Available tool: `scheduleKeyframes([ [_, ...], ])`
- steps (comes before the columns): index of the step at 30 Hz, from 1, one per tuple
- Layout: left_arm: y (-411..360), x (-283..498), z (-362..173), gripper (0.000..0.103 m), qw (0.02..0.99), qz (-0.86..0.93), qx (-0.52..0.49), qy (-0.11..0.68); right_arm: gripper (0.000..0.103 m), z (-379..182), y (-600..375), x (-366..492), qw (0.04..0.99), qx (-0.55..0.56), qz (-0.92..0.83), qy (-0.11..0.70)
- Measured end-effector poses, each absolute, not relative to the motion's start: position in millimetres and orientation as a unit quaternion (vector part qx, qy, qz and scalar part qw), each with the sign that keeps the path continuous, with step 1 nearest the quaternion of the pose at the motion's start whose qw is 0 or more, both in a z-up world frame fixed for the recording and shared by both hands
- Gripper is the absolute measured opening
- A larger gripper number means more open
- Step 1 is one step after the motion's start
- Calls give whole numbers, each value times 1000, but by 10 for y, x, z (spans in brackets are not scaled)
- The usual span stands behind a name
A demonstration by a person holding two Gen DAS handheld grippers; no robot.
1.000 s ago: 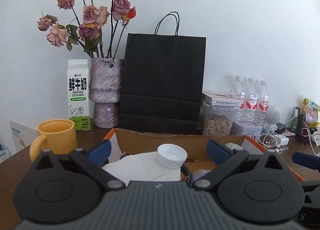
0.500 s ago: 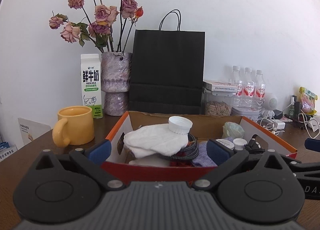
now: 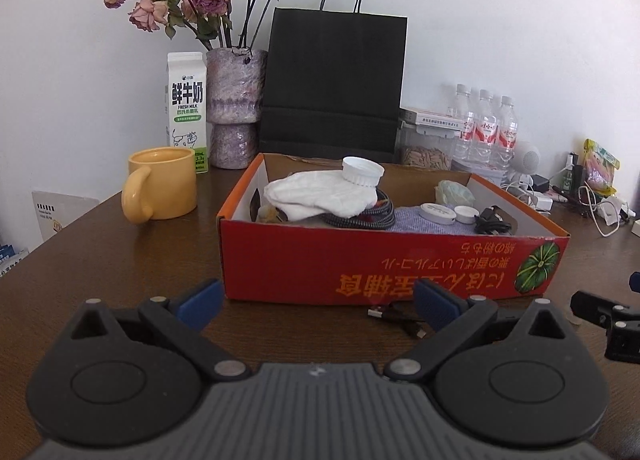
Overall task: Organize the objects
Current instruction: 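Grasp the clear plastic ring with right tool, then grasp the black USB cable with left tool while right tool holds the ring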
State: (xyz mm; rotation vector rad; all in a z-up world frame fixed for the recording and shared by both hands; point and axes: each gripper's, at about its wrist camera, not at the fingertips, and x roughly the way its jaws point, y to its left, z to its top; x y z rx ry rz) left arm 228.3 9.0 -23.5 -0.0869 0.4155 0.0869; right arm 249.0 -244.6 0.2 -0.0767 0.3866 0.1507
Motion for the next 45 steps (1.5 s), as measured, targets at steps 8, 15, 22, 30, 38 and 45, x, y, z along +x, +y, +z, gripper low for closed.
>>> scheduleKeyframes([
  [8, 147, 2263, -249, 103, 973, 43, -56, 220, 103, -73, -2608, 2619, 968, -10, 43, 247],
  [15, 126, 2248, -243, 103, 973, 35, -54, 221, 101, -126, -2599, 2696, 961, -9, 35, 273],
  [22, 113, 2225, -242, 103, 973, 29, -52, 221, 92, -234, -2606, 2924, 941, -6, 34, 337],
  [30, 104, 2221, -248, 103, 973, 25, -52, 222, 76, -240, -2600, 3070, 942, -6, 49, 331],
  [38, 105, 2232, -261, 103, 972, 26, -51, 227, 7, -187, -2572, 3106, 945, -11, 76, 317],
  [45, 106, 2234, -260, 103, 972, 25, -51, 226, 4, -90, -2661, 2841, 962, 37, 114, 247],
])
